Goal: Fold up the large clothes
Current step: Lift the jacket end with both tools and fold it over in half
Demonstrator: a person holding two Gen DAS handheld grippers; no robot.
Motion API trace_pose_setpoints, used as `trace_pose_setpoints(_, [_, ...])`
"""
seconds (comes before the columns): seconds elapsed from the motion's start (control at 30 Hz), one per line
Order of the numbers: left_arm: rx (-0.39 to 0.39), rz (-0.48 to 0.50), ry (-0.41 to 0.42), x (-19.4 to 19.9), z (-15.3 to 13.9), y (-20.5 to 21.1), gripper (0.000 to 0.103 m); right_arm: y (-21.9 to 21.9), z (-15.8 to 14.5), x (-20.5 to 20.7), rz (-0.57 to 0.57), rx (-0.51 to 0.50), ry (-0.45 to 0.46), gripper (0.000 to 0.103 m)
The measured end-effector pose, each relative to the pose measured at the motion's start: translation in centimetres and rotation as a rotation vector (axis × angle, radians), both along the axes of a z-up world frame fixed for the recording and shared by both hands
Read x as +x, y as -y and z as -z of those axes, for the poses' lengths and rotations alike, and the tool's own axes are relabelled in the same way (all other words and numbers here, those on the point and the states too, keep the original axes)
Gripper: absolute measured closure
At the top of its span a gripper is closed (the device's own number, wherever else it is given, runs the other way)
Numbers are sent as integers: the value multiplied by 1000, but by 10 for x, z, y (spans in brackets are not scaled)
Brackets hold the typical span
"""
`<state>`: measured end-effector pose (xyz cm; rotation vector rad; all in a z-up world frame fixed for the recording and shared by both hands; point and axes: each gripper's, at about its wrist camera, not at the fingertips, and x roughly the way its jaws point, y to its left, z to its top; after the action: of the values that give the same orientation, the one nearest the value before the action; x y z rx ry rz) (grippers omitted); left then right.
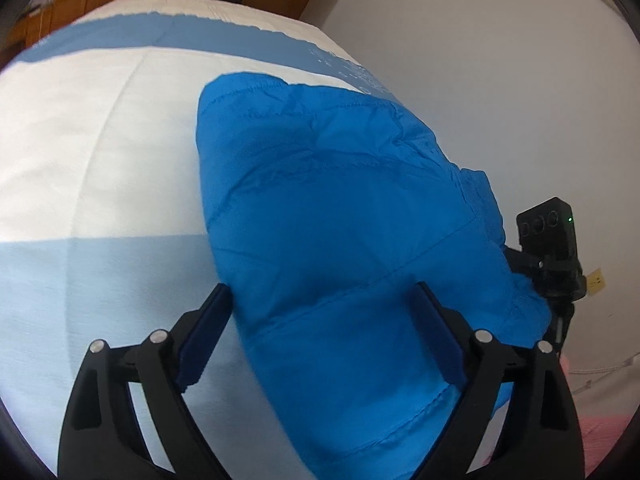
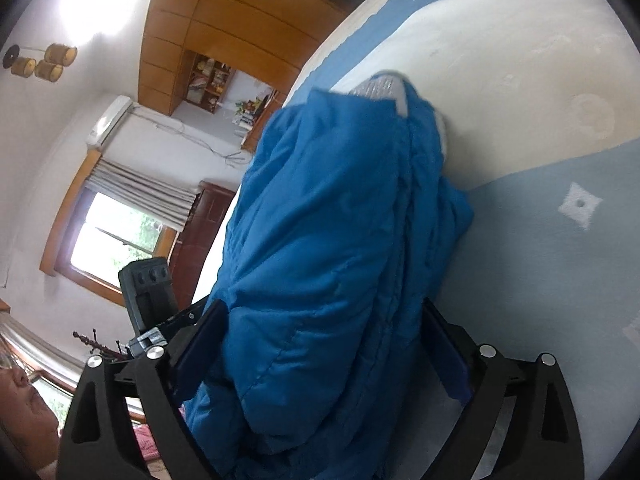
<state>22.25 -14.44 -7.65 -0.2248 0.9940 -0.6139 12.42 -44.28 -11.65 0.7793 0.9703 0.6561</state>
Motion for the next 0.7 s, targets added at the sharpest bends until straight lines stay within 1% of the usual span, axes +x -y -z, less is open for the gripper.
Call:
trace_pose_setpoints(0.13, [-16,2,-2,2,5,1,9,-7,0,6,-22,-25,19,6])
trace_pose_setpoints(0.3, [-11,2,9,2,8,7,5,-14,1,10,-30,-53,37,5])
trace_pose_setpoints(0.43, [-33,-5,2,4,16,8,4,-23,0,11,-31,-80,54,5])
trace_pose_setpoints(0.47, [-38,-8,0,3,17,8,4,-24,0,11,-32,-83,63,8])
trace_pose_setpoints(0.5, [-42,-12,6,2,17,8,10,-24,-1,9,-33,-77,76,11])
trace_pose_setpoints(0.53, [-38,-12,19,-1,15,8,13,-23,-2,6,-34,-65,83,19])
trace_pose_setpoints(0.57, [-33,-11,33,-4,14,9,20,-21,-2,5,-31,-54,88,26])
trace_pose_setpoints(0.6, [-21,-10,53,-8,12,12,24,-20,-2,4,-28,-49,90,29])
trace_pose_setpoints(0.63, [-16,-13,64,-10,11,13,25,-20,-2,4,-25,-44,94,34])
trace_pose_setpoints(0.67, [-14,-15,70,-12,11,14,28,-20,-4,2,-22,-45,102,38])
trace_pose_setpoints(0.7, [-18,-20,76,-13,10,14,31,-21,-5,0,-23,-51,113,39])
